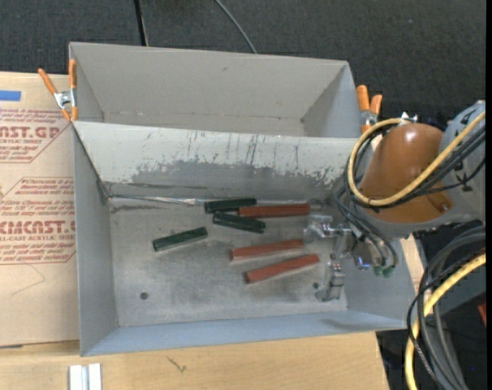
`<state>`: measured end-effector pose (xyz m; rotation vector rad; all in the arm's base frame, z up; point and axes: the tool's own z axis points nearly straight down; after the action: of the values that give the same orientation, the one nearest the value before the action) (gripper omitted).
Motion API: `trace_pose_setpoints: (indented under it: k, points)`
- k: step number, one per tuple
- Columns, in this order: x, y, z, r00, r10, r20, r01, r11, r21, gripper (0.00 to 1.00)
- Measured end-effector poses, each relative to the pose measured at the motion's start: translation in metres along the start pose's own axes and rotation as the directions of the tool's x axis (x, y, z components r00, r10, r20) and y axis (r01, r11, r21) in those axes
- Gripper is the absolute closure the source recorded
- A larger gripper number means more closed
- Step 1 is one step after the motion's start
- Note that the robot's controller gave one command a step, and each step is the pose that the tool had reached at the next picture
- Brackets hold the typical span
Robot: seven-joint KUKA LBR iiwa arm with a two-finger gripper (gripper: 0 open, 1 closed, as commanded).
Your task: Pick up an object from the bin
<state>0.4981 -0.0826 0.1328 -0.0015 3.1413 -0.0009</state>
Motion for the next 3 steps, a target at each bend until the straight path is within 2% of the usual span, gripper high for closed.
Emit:
trace_pose_setpoints:
  k: [1, 2, 3]
  points:
    - [0.000, 0.000, 0.000, 1.000, 0.000, 0.000, 0.000, 1.000, 0.000, 0.00]
    - [-0.006, 0.009, 0.031, 0.998, 0.063, 0.005, -0.063, 0.998, -0.001, 0.00]
    - [-0.019, 0.018, 0.060, 1.000, -0.008, 0.010, 0.008, 1.000, 0.000, 1.00]
